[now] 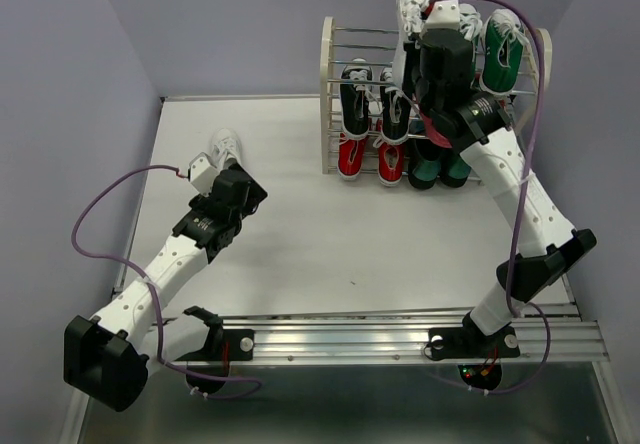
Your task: Place and organize the shoes onto the shoe shelf
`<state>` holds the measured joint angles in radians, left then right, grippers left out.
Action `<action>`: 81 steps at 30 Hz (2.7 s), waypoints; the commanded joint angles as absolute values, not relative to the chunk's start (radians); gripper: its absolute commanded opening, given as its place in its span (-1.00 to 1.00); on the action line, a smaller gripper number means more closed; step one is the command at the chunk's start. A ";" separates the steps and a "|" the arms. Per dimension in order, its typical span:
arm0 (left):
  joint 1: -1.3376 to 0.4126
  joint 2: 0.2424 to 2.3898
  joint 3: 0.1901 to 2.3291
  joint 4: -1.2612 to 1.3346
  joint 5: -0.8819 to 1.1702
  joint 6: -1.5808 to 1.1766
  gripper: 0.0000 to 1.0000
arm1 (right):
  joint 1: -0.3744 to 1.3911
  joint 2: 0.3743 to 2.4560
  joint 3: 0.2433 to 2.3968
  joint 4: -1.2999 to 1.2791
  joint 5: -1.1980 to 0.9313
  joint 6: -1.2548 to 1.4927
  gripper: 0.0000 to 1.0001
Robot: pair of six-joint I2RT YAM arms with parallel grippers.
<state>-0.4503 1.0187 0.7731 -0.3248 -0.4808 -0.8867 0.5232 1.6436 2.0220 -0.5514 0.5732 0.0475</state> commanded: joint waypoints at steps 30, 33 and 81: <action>-0.445 1.078 0.815 -0.285 -0.460 -0.854 0.98 | 0.469 1.744 2.329 -0.756 0.509 0.190 -0.61; -0.446 1.081 0.816 -0.285 -0.459 -0.854 0.98 | 0.469 1.749 2.332 -0.755 0.518 0.192 -0.60; -0.153 1.568 1.085 -0.078 -0.318 -0.534 0.98 | 0.469 1.312 1.861 -0.503 0.181 -0.097 1.00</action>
<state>-0.1520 1.5322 1.0389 -0.1459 -0.3786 -0.6765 0.4725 1.3437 1.9114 -0.5690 0.2829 -0.0616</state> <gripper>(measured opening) 0.986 0.995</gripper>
